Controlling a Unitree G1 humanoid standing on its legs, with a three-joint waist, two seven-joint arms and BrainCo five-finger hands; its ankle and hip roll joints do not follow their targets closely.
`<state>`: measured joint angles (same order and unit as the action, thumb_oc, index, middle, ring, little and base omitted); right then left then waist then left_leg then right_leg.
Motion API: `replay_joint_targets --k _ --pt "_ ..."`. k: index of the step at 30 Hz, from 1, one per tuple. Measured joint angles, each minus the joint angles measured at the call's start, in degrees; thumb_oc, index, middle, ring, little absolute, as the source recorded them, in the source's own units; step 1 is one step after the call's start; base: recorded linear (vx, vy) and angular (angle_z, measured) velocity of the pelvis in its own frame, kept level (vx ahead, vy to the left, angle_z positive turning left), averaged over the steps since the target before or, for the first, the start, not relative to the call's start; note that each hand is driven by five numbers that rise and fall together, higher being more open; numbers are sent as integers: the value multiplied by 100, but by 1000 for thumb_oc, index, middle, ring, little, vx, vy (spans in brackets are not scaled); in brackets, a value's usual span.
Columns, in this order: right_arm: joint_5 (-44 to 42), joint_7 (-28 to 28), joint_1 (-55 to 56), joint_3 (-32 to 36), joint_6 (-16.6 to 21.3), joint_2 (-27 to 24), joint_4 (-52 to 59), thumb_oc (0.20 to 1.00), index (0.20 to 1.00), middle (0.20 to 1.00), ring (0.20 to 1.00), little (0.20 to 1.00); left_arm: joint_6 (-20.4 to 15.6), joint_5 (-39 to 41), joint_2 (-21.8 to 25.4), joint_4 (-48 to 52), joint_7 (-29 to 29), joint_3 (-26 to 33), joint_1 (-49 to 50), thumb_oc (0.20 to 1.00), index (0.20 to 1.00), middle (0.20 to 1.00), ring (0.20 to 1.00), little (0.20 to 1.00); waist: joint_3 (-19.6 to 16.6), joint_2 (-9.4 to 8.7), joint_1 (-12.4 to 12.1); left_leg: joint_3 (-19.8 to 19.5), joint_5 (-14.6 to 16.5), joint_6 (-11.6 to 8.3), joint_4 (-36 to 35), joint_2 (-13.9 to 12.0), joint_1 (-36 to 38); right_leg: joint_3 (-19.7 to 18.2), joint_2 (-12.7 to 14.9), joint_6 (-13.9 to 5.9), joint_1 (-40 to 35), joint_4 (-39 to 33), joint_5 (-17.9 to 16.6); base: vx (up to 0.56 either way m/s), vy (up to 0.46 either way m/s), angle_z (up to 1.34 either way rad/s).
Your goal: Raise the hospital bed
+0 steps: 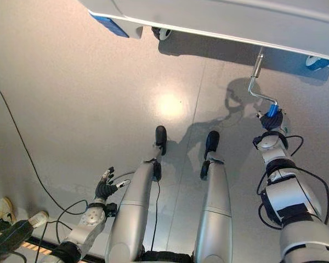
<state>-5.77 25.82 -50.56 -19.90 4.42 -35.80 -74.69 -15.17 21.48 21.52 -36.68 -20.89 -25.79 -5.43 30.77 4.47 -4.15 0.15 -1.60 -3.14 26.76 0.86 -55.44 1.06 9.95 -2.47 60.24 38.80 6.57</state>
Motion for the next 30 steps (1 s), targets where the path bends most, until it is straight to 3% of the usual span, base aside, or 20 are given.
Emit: replay_joint_targets --k 13,19,24,30 --pt "-278 11 -42 109 -274 148 -251 200 200 200 200 200 83 -7 -57 -30 -19 -57 -150 1000 1000 1000 1000 1000 -6 73 -150 -234 169 8 635 131 -490 156 151 3 281 525 200 22 90 8" --pt "-277 -18 -104 99 -418 186 -323 200 200 200 200 200 86 -7 -56 -41 -39 -161 -148 1000 1000 1000 1000 1000 -17 182 -214 -350 180 -4 831 198 -677 258 233 27 394 734 267 18 59 9" --pt "-276 -87 -319 24 -517 155 -552 200 200 200 200 200 77 -7 -93 -6 -40 -283 -142 1000 1000 1000 1000 1000 -62 444 -357 -432 181 -9 931 283 -831 305 323 20 512 893 317 27 65 10" --pt "-305 -156 -476 -151 -520 385 -396 200 200 200 200 200 71 -8 -137 -26 -54 -277 -191 1000 1000 1000 1000 1000 -74 463 -356 -471 187 -3 1026 349 -938 310 380 9 614 1011 377 32 42 5"
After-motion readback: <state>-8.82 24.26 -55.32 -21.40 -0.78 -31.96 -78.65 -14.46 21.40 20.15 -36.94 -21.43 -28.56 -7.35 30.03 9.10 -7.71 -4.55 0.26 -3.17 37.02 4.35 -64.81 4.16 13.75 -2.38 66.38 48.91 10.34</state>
